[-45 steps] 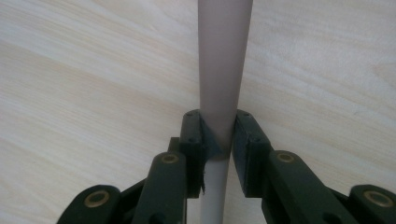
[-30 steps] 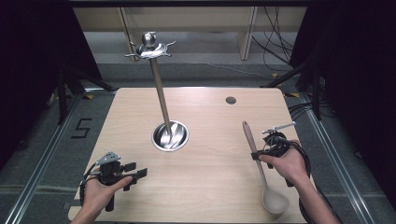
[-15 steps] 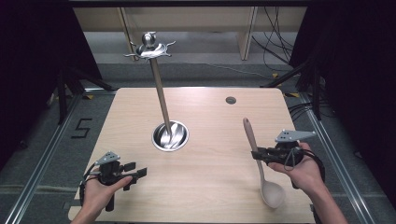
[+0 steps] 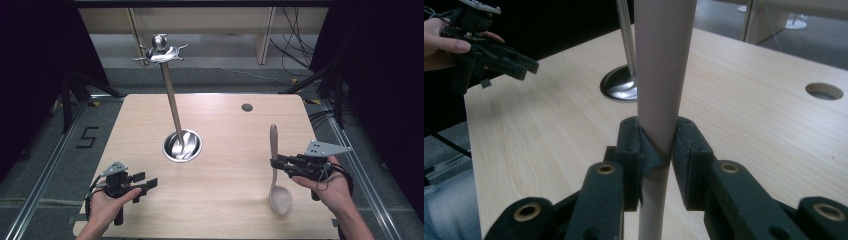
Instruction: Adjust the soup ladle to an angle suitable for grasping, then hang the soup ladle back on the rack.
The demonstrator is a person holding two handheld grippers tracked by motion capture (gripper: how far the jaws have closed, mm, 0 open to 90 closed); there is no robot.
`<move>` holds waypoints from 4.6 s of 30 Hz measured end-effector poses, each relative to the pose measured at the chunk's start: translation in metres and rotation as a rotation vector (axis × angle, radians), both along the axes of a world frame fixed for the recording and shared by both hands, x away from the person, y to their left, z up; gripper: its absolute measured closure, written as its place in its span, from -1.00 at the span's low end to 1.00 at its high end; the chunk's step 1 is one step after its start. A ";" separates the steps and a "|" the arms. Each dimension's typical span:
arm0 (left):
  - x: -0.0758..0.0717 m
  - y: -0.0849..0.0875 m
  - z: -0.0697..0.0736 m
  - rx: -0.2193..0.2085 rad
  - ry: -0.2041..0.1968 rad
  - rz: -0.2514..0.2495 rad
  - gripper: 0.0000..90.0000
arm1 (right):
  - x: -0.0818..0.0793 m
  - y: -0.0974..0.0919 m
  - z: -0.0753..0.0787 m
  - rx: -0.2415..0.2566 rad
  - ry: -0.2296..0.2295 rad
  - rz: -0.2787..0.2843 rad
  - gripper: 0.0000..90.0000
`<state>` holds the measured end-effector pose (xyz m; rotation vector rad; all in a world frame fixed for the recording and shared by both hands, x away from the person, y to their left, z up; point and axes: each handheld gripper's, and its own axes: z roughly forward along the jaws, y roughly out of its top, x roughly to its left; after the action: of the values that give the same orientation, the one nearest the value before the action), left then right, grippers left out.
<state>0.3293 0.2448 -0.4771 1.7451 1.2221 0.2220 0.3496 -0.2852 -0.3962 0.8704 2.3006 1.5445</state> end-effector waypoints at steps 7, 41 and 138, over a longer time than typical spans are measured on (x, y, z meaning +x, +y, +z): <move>0.000 0.000 0.002 -0.003 -0.012 0.007 -0.25 | 0.002 0.005 0.007 0.033 -0.040 -0.009 0.69; 0.003 -0.012 0.013 -0.003 -0.158 -0.023 -0.28 | 0.017 0.041 0.036 0.126 -0.128 -0.025 0.68; 0.035 -0.173 0.155 -0.127 -0.471 -0.328 0.13 | 0.002 0.127 0.029 0.019 -0.094 -0.074 0.68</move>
<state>0.3642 0.0720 -0.3223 1.6327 0.5903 0.3299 0.3516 -0.1581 -0.3673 0.8592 2.1669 1.5450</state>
